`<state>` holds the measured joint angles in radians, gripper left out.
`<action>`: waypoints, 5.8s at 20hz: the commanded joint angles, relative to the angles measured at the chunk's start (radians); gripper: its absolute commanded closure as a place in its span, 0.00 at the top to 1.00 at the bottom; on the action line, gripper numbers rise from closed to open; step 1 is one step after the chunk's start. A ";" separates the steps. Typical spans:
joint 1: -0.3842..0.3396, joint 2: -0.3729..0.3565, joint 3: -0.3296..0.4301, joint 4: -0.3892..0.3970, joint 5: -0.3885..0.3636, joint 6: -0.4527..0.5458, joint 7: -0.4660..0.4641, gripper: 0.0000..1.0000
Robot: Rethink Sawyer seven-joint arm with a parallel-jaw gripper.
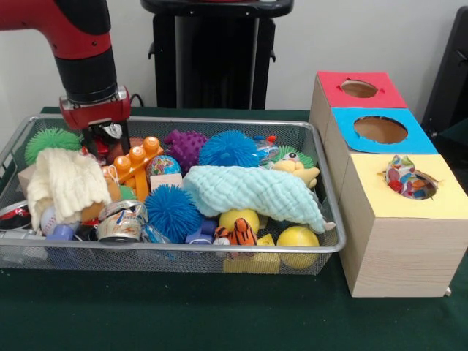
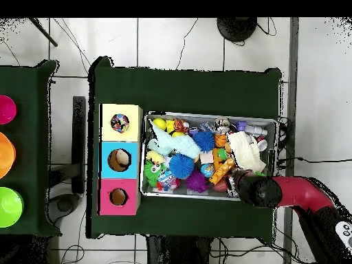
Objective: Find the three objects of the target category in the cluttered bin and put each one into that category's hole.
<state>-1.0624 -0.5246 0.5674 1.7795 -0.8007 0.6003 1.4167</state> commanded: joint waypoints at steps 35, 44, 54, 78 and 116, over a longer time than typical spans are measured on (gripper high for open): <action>0.018 -0.144 0.042 -0.021 0.026 0.056 -0.126 1.00; 0.017 -0.160 0.016 0.068 0.012 0.002 -0.062 1.00; 0.031 -0.135 0.001 0.077 -0.006 -0.025 -0.028 1.00; 0.048 0.017 -0.028 -0.006 -0.017 -0.082 -0.024 1.00; 0.050 -0.086 0.003 -0.039 0.021 0.034 -0.113 1.00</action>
<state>-1.0145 -0.6334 0.5488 1.8135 -0.7810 0.5505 1.4167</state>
